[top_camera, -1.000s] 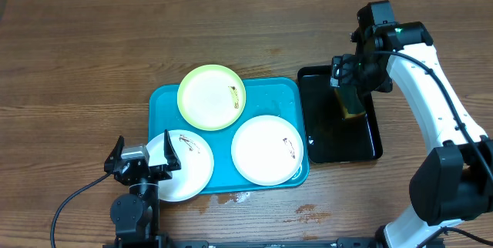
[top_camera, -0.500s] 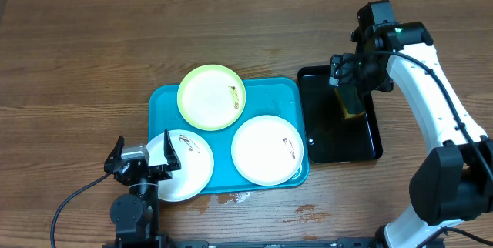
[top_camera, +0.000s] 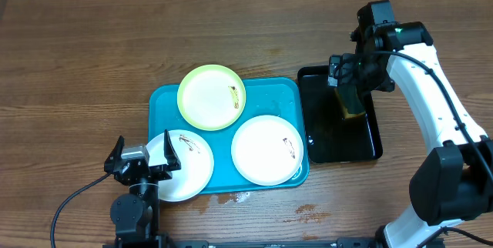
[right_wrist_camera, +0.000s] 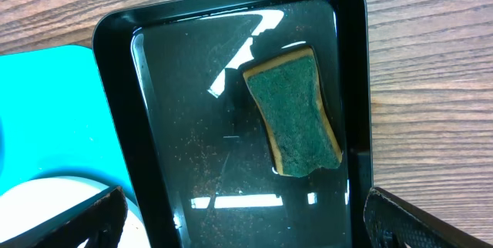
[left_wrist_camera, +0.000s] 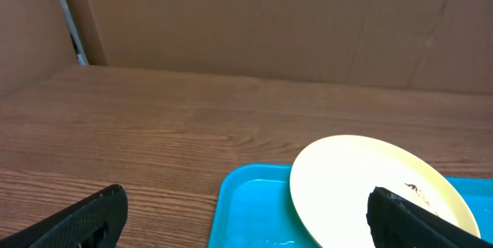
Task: Clean dirty plates on tray and stack at the side
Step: 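Move the right gripper over the black tray above the green sponge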
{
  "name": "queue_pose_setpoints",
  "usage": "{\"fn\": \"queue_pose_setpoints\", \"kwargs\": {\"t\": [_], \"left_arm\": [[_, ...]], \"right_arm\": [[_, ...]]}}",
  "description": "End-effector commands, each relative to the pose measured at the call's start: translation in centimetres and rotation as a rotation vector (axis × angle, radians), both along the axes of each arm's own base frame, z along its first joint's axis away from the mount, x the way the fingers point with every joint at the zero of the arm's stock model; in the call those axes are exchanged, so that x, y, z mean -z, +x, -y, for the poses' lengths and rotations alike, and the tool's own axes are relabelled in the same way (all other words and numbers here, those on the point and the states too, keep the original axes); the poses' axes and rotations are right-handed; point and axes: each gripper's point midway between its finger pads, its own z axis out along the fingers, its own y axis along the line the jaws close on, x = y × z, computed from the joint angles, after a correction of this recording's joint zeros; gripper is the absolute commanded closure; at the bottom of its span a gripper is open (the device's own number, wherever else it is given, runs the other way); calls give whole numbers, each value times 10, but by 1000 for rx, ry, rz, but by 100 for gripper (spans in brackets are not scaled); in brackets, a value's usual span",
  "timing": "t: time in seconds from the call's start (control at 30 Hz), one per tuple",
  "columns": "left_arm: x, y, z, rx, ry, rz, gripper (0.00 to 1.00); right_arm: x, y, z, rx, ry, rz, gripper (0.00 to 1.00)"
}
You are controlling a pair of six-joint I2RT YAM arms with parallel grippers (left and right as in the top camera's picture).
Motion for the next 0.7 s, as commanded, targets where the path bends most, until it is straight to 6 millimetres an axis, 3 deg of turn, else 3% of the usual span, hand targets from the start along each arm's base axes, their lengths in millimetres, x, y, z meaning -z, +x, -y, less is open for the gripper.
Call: {"fn": "queue_pose_setpoints", "kwargs": {"t": [0.0,0.67], "left_arm": [[-1,0,-1,-11,-12,10,0],[-1,0,-1,-11,-12,10,0]], "right_arm": [[-8,6,1,-6,-7,31,0],[-7,0,2,-5,-9,5,0]]}}
